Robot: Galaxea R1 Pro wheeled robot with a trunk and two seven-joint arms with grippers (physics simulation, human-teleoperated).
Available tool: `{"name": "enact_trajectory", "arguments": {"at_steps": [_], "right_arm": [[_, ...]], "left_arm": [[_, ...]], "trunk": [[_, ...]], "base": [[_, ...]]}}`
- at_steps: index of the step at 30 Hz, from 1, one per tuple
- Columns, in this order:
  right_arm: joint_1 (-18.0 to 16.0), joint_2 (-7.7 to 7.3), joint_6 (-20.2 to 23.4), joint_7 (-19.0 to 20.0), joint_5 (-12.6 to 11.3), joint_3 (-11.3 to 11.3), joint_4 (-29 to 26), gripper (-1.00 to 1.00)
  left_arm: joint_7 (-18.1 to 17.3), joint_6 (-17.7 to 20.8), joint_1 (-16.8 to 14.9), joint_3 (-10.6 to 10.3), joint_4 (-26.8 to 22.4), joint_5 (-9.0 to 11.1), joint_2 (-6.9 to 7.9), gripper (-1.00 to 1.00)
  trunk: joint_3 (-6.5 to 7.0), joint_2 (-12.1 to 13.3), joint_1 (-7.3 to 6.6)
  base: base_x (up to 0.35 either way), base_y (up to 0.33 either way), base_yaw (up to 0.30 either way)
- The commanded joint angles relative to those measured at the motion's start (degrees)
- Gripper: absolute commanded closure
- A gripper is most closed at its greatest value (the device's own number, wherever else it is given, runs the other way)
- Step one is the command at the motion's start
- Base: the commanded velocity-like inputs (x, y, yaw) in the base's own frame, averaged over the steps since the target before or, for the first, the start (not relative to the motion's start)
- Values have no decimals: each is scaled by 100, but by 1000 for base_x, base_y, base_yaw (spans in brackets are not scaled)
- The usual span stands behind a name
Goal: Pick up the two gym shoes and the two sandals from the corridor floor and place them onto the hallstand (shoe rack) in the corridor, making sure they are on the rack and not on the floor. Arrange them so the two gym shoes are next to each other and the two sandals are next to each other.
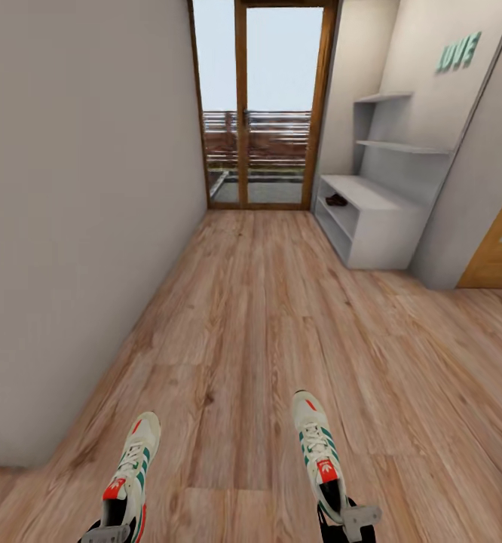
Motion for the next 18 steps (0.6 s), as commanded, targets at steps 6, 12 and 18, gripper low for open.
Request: {"name": "enact_trajectory", "arguments": {"at_steps": [6,12,18], "right_arm": [[-4,7,-20,-14,60,-33,4,100],[-4,7,-20,-14,60,-33,4,100],[-4,7,-20,-14,60,-33,4,100]], "left_arm": [[-43,-26,-7,46,2,-42,-5,100],[-43,-26,-7,47,1,-42,-5,100],[-43,-26,-7,50,2,-42,-5,100]], "trunk": [[-5,-2,2],[-5,-2,2],[-5,-2,2]], "base": [[337,0,-156],[337,0,-22],[337,0,-2]]}}
